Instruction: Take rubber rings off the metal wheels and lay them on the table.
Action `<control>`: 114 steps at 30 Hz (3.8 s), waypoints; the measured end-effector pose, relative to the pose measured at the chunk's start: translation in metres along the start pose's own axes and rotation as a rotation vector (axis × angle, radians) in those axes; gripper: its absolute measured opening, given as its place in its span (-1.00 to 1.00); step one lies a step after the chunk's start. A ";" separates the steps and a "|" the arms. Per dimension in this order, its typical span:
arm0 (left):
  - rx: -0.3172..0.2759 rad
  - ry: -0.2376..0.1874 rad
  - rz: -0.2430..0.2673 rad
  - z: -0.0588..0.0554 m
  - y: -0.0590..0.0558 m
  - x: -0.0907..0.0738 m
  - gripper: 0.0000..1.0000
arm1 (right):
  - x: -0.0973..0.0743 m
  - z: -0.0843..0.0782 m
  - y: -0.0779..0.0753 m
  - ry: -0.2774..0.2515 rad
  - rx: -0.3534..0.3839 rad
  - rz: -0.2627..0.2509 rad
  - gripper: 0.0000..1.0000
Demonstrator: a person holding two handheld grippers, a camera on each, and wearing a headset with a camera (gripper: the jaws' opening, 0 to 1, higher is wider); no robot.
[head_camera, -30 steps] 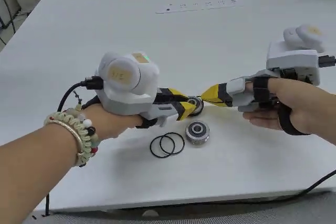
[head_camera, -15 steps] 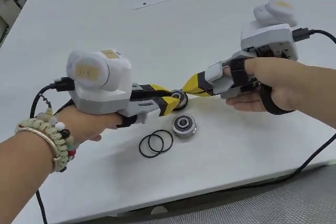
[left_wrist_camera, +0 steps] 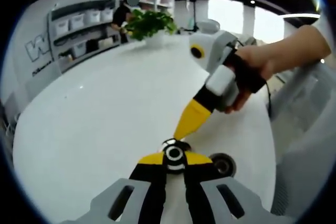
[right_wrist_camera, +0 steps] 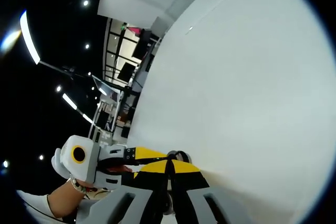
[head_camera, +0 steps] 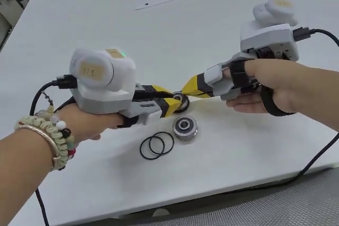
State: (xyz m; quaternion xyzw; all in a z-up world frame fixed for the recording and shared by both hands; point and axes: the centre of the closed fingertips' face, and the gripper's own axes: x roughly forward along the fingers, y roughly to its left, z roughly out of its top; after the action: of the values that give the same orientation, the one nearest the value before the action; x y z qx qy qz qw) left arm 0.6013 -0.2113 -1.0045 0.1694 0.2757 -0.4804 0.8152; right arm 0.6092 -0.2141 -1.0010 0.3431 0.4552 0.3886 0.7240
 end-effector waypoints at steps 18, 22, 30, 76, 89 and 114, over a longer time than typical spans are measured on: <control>-0.012 -0.030 0.009 -0.001 0.001 0.000 -0.76 | 0.003 -0.001 0.025 0.016 -0.065 0.053 -1.00; -0.013 -0.040 0.014 -0.001 0.001 0.000 -0.76 | 0.003 -0.001 0.027 0.005 -0.091 0.054 -1.00; -0.013 -0.055 0.020 -0.001 0.001 -0.001 -0.76 | 0.001 0.001 0.013 -0.010 -0.103 0.003 -1.00; 0.099 -0.083 -0.036 0.029 -0.001 -0.045 -0.15 | -0.016 0.017 0.016 -0.041 -0.240 -0.062 -1.00; 0.142 -0.074 0.011 0.021 0.000 -0.104 -0.05 | -0.027 0.026 0.040 -0.073 -0.341 -0.052 -1.00; -0.061 -0.082 0.179 -0.051 -0.010 -0.162 0.15 | 0.002 -0.019 0.070 0.095 -0.500 -0.003 -1.00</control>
State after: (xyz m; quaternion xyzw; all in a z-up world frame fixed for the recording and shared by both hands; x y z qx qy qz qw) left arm 0.5147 -0.0767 -0.9455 0.1486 0.2406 -0.4036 0.8701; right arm 0.5745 -0.1769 -0.9490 0.1340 0.3791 0.5037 0.7646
